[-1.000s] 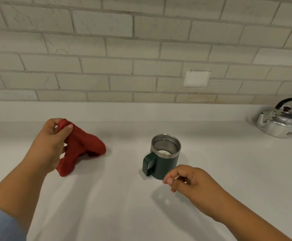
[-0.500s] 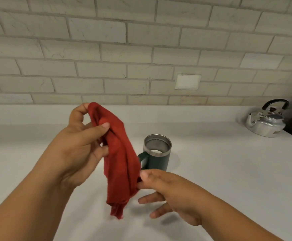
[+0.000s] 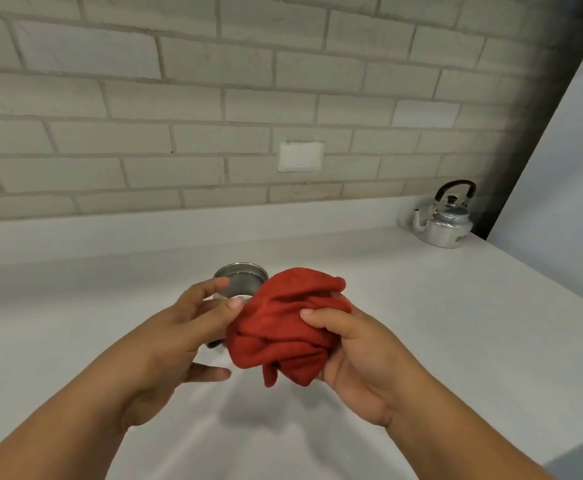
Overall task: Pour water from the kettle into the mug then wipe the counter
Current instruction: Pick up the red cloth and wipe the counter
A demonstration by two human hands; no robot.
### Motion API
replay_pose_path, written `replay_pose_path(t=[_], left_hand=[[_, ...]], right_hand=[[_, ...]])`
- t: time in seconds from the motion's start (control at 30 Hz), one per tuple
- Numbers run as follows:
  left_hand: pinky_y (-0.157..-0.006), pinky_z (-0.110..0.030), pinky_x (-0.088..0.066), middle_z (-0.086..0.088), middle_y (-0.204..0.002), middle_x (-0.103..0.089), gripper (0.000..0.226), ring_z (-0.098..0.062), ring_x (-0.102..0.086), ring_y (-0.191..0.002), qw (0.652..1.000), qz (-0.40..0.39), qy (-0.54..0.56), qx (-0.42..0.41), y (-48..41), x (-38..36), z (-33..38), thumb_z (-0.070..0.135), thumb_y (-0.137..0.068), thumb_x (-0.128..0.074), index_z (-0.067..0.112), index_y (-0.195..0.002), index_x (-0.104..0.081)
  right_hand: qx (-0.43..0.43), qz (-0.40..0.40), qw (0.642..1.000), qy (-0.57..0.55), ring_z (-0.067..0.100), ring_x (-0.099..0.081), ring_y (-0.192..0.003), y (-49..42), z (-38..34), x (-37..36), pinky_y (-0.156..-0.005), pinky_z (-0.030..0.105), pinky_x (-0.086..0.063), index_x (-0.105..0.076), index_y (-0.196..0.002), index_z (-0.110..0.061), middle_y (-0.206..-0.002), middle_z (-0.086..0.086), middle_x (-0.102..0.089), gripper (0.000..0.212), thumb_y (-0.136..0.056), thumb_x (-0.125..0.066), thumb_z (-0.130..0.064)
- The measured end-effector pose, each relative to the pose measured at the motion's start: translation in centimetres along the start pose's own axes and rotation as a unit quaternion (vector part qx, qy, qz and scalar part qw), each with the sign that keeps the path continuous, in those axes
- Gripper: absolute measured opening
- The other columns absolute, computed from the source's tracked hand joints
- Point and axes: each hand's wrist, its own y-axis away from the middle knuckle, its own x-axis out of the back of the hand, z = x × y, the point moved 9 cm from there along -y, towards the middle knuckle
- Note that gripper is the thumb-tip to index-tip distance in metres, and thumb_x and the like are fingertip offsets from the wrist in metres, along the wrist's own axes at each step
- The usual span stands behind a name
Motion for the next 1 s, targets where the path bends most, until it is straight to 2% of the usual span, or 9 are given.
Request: replay_pose_path(t=[0.1,0.2,0.37,0.5,0.57,0.63,0.73,0.87,1.0], left_hand=[[-0.080,-0.048,-0.055,-0.001,-0.114,-0.069,0.046,-0.023,-0.065,-0.098,0.991,-0.108,0.059,0.050,-0.6,-5.2,-1.3,0.051,-0.078,-0.057,0.037,-0.122,-0.057],[-0.075,-0.045,-0.057,-0.014,-0.111,-0.069,0.043,-0.029,-0.067,-0.091,0.985,-0.111,0.123,0.052,-1.7,-8.3,-2.0,0.035,-0.077,-0.062,0.024,-0.118,-0.062],[-0.064,-0.029,-0.056,-0.018,-0.103,-0.071,0.041,-0.026,-0.071,-0.086,0.989,-0.040,0.140,0.012,-4.4,-10.6,-1.7,0.021,-0.073,-0.064,0.009,-0.113,-0.064],[-0.066,-0.030,-0.059,-0.016,-0.100,-0.073,0.038,-0.025,-0.072,-0.085,0.988,-0.015,0.151,0.006,-6.2,-13.6,-0.8,0.025,-0.072,-0.064,0.011,-0.108,-0.068],[-0.073,-0.037,-0.059,-0.019,-0.107,-0.071,0.034,-0.031,-0.069,-0.095,0.982,-0.028,0.182,0.040,-7.0,-15.9,-0.9,0.027,-0.082,-0.059,0.010,-0.111,-0.067],[-0.080,-0.048,-0.057,-0.022,-0.110,-0.068,0.033,-0.037,-0.067,-0.099,0.970,-0.036,0.224,0.087,-7.6,-18.2,-1.5,0.026,-0.089,-0.053,0.006,-0.112,-0.065],[-0.088,-0.053,-0.052,-0.020,-0.101,-0.068,0.040,-0.031,-0.063,-0.089,0.975,-0.049,0.188,0.105,-9.0,-21.0,-1.9,0.033,-0.086,-0.051,0.008,-0.113,-0.066],[-0.093,-0.045,-0.048,-0.007,-0.111,-0.071,0.039,-0.016,-0.066,-0.103,0.991,-0.061,0.073,0.095,-10.6,-23.9,-1.9,0.044,-0.092,-0.042,0.024,-0.115,-0.066],[-0.092,-0.044,-0.050,0.002,-0.110,-0.072,0.026,-0.016,-0.068,-0.101,0.994,0.041,0.058,0.087,-12.1,-23.1,-2.7,0.032,-0.089,-0.055,0.025,-0.112,-0.067]], right_hand=[[0.008,-0.024,1.000,-0.005,0.028,-0.070,-0.088,0.7,-1.1,1.2,-0.068,0.041,-0.058,-0.062,-0.119,-0.012,-0.105,0.014,-0.072,0.033,-0.087,-0.055,-0.010],[0.039,0.022,0.995,0.085,0.022,-0.069,-0.079,1.1,-2.3,3.5,-0.059,0.033,-0.053,-0.060,-0.117,-0.018,-0.097,0.007,-0.073,0.030,-0.089,-0.056,-0.009],[0.170,0.129,0.934,0.287,0.001,-0.052,-0.112,2.3,-6.7,8.8,-0.081,0.020,-0.051,-0.038,-0.124,-0.051,-0.126,-0.015,-0.048,0.064,-0.080,-0.072,-0.019],[0.288,-0.023,0.852,0.438,0.004,-0.032,-0.136,4.2,-9.9,8.4,-0.106,0.031,-0.037,-0.052,-0.122,-0.051,-0.143,-0.023,-0.030,0.052,-0.080,-0.068,-0.026],[0.314,-0.084,0.787,0.524,0.013,-0.028,-0.139,4.7,-10.2,8.8,-0.108,0.030,-0.035,-0.058,-0.121,-0.044,-0.147,-0.023,-0.029,0.045,-0.080,-0.068,-0.026],[0.311,-0.092,0.754,0.571,0.010,-0.033,-0.136,4.4,-10.4,10.7,-0.106,0.029,-0.039,-0.058,-0.122,-0.044,-0.143,-0.026,-0.033,0.048,-0.079,-0.067,-0.024],[0.277,-0.050,0.785,0.551,0.008,-0.048,-0.121,3.6,-11.5,15.0,-0.097,0.034,-0.047,-0.060,-0.115,-0.046,-0.125,-0.028,-0.047,0.047,-0.077,-0.065,-0.020],[0.278,0.028,0.780,0.559,0.008,-0.062,-0.100,3.1,-14.3,21.0,-0.089,0.042,-0.049,-0.062,-0.107,-0.045,-0.106,-0.023,-0.064,0.047,-0.075,-0.060,-0.012],[0.219,0.174,0.878,0.387,0.024,-0.072,-0.082,2.7,-19.1,31.8,-0.074,0.042,-0.060,-0.071,-0.092,-0.035,-0.088,-0.004,-0.073,0.041,-0.078,-0.056,0.000]])
